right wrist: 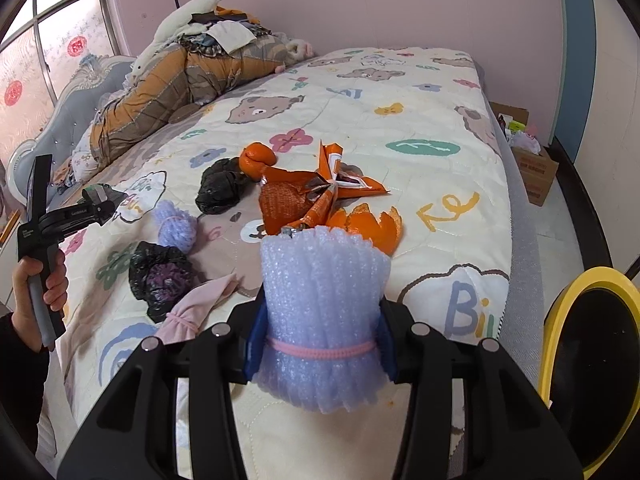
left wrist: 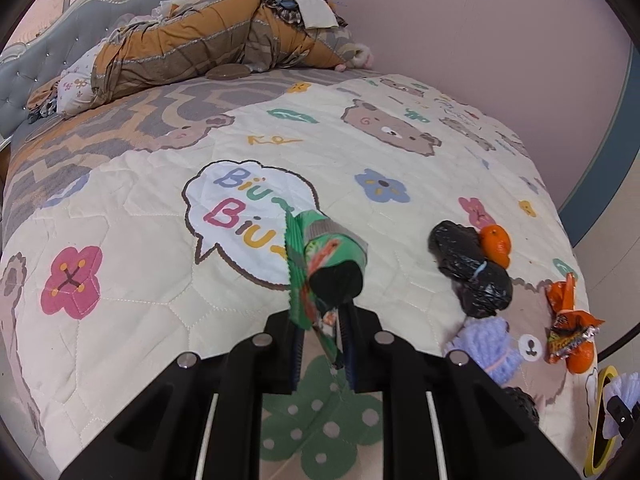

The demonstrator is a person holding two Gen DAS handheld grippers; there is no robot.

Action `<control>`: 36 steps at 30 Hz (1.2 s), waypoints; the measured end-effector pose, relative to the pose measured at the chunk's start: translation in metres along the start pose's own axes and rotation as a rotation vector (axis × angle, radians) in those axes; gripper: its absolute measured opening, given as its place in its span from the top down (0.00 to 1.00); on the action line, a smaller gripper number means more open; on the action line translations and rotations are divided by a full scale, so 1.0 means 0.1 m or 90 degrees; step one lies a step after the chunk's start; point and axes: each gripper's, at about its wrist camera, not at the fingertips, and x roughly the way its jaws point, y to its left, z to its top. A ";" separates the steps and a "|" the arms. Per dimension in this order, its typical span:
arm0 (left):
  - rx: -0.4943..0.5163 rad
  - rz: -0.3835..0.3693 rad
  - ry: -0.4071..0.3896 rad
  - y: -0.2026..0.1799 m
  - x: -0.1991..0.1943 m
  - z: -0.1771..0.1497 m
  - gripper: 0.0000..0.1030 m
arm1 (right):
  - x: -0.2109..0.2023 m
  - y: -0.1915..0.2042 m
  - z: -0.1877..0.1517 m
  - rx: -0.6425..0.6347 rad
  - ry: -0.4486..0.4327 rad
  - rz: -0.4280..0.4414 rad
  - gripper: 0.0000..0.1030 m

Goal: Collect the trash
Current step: 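Carry the green carton and bubble-wrap roll over the bin with both tools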

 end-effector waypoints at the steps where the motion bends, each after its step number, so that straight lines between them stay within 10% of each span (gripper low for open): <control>1: 0.002 -0.002 -0.003 -0.01 -0.03 -0.01 0.85 | -0.03 0.01 0.00 -0.002 -0.002 0.002 0.58; 36: 0.131 -0.128 -0.017 -1.25 -0.72 -0.38 0.85 | -0.89 -0.44 -0.16 0.058 -0.058 -0.012 0.58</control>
